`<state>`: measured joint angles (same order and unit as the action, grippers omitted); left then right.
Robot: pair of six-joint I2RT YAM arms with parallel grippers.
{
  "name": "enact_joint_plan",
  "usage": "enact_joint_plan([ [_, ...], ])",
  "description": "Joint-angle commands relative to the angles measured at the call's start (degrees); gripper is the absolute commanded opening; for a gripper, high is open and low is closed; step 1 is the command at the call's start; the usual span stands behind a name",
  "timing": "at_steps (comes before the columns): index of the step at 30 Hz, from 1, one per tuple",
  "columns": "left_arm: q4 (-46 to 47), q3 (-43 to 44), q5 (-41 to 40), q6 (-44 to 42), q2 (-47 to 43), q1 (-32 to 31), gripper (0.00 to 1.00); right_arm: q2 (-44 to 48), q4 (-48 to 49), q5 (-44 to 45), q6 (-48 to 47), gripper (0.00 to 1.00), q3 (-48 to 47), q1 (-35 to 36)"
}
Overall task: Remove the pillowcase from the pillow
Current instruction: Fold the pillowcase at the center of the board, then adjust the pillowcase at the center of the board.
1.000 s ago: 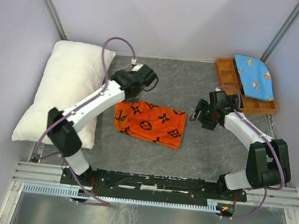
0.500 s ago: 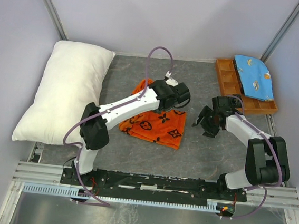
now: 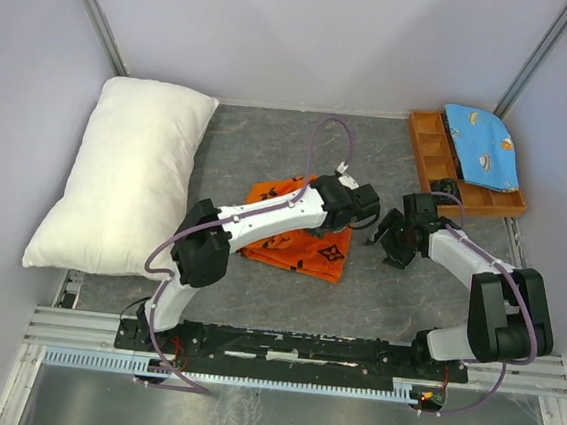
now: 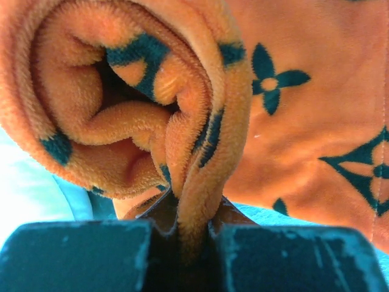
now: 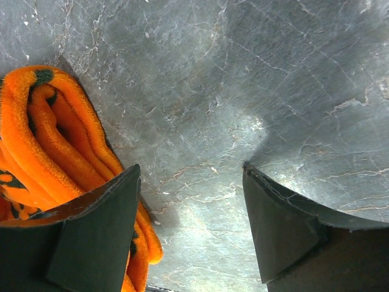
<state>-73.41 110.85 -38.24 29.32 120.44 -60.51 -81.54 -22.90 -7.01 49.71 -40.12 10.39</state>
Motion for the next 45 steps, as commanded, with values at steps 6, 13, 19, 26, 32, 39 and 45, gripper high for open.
enact_joint_plan([
  [6,5.6,-0.5,4.9,1.8,2.6,-1.5,0.09,-0.4,1.4,1.9,0.5,0.76,3.1,0.3],
  [13,16.1,-2.1,20.3,-1.1,-2.4,-1.5,0.91,-1.8,1.7,1.0,-1.5,0.76,2.4,0.3],
  [19,38.6,-17.6,51.1,-1.9,-19.0,4.3,0.99,0.5,0.8,2.0,-3.4,0.77,0.3,0.1],
  [26,48.2,-39.9,54.0,0.4,-35.4,21.4,0.64,7.5,-5.1,5.6,-12.5,0.75,-11.1,7.5],
  [32,49.1,-48.1,49.3,-0.3,-39.1,23.6,0.54,6.0,-0.4,-0.8,-14.1,0.81,-16.6,16.0],
  [39,51.0,-52.7,49.1,-0.4,-40.5,24.4,0.51,-2.0,3.1,-3.6,-12.8,0.87,-18.5,21.8],
  [45,50.1,-54.1,49.2,-2.1,-42.3,26.2,0.51,-7.2,2.4,-5.0,-13.0,1.0,-20.1,22.0],
])
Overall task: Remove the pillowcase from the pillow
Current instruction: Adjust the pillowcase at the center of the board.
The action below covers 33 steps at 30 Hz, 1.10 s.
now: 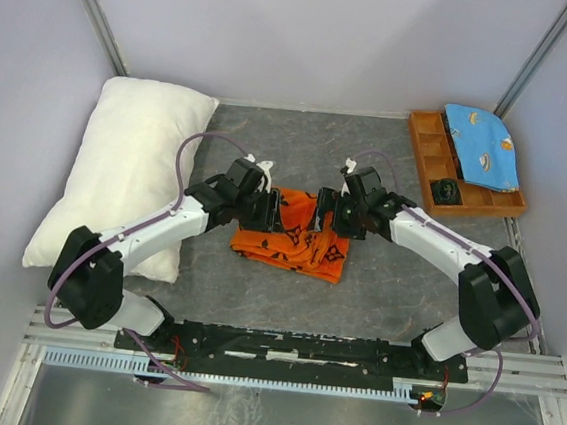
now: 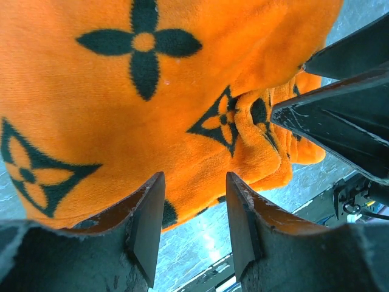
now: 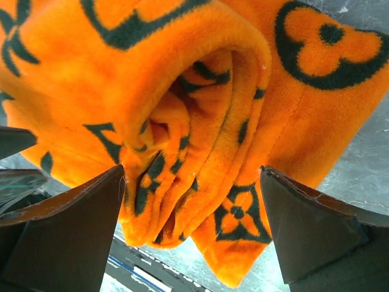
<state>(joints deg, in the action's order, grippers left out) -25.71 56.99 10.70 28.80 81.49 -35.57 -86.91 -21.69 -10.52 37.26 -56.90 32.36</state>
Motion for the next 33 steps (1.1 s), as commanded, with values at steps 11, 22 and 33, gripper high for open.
enact_joint_plan([
  [11,1.7,0.7,1.2,-3.0,-2.4,2.7,0.51,-7.6,12.0,-9.7,4.7,1.0,-0.7,0.1],
  [22,1.0,1.0,1.7,-3.7,-1.8,3.6,0.51,-8.3,3.5,-5.5,2.3,0.87,-6.3,1.0],
  [33,-0.5,1.5,1.0,-5.2,-1.1,4.2,0.51,-6.9,-9.9,0.9,-3.4,0.82,-12.3,2.2],
])
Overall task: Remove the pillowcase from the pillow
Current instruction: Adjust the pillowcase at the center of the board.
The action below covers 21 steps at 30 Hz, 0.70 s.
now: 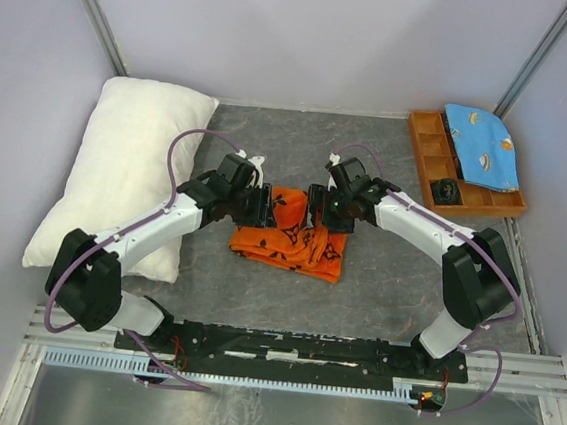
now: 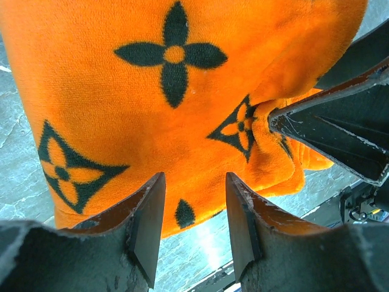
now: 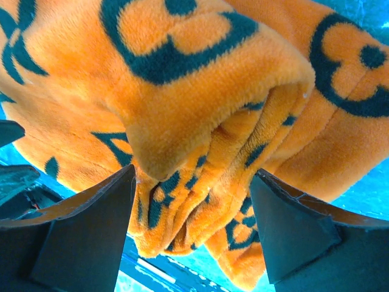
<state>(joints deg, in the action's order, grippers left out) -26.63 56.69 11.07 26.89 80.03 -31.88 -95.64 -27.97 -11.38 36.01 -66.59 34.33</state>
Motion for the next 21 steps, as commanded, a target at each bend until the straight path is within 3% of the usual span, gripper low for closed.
enact_joint_plan([
  [1,0.4,1.7,0.7,-3.3,0.4,0.5,0.5,1.7,-3.0,1.3,-1.8,0.82,-2.5,0.3],
  [16,0.8,-0.2,1.7,-3.3,-0.7,2.1,0.5,-2.4,1.3,-1.7,0.7,0.79,-3.4,1.5],
  [18,0.7,-0.3,1.8,-3.4,-0.9,2.1,0.5,-2.4,1.6,-2.1,1.0,0.75,-3.8,1.7],
  [21,0.7,-0.5,1.7,-3.5,-1.6,2.5,0.5,-2.3,2.8,-2.9,1.2,0.59,-4.3,2.2],
])
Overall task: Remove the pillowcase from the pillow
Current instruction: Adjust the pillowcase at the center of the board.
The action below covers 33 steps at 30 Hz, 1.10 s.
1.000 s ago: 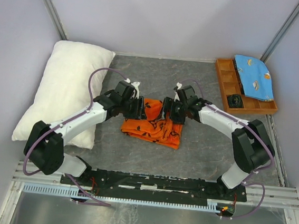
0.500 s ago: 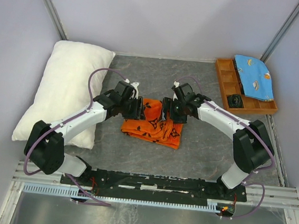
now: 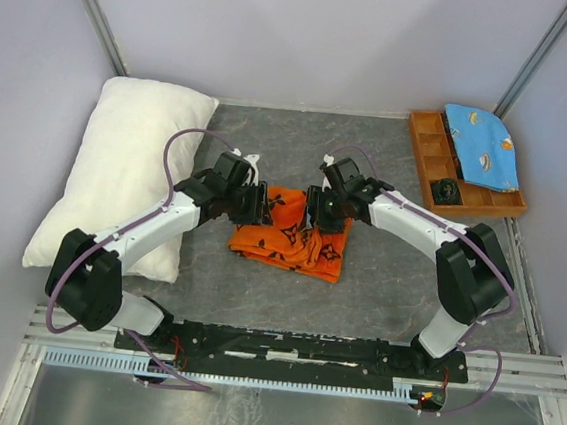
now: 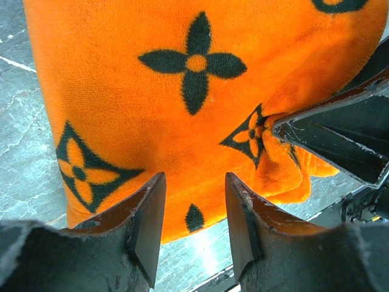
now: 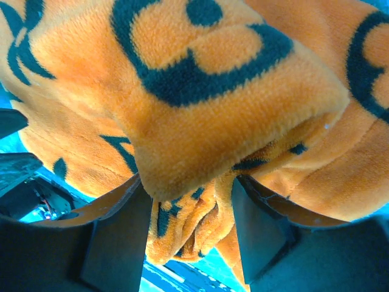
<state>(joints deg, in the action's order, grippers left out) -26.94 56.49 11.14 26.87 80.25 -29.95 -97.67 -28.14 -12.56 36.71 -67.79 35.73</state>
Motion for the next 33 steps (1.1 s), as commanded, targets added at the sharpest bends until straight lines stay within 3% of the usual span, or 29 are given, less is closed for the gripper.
enact_joint_plan([
  [1,1.1,-0.4,1.6,-3.5,-2.1,0.7,0.5,-0.6,3.0,-1.7,0.5,0.59,-3.3,0.9],
  [8,0.4,-0.8,1.8,-3.9,-3.0,1.6,0.5,-3.3,2.8,-1.5,0.7,0.59,-3.7,1.2],
  [13,-2.3,0.4,0.8,-5.2,-4.7,3.2,0.5,-1.4,1.2,-5.0,1.4,0.13,-5.8,1.2],
  [16,-4.4,2.4,0.5,-6.2,-6.1,4.7,0.5,1.8,-1.4,-7.4,2.6,0.05,-8.0,1.2],
  [23,-7.9,5.7,-0.9,-8.0,-6.9,6.6,0.5,8.5,-7.2,-10.4,2.6,0.03,-8.8,-3.0],
  [29,-8.1,4.8,-1.4,-7.7,-6.4,6.7,0.5,12.8,-7.5,-10.3,1.0,0.02,-0.6,-7.0],
  [33,-7.7,4.3,-1.3,-7.4,-6.1,6.8,0.5,13.5,-2.7,-6.9,-0.5,0.01,8.9,-9.1],
])
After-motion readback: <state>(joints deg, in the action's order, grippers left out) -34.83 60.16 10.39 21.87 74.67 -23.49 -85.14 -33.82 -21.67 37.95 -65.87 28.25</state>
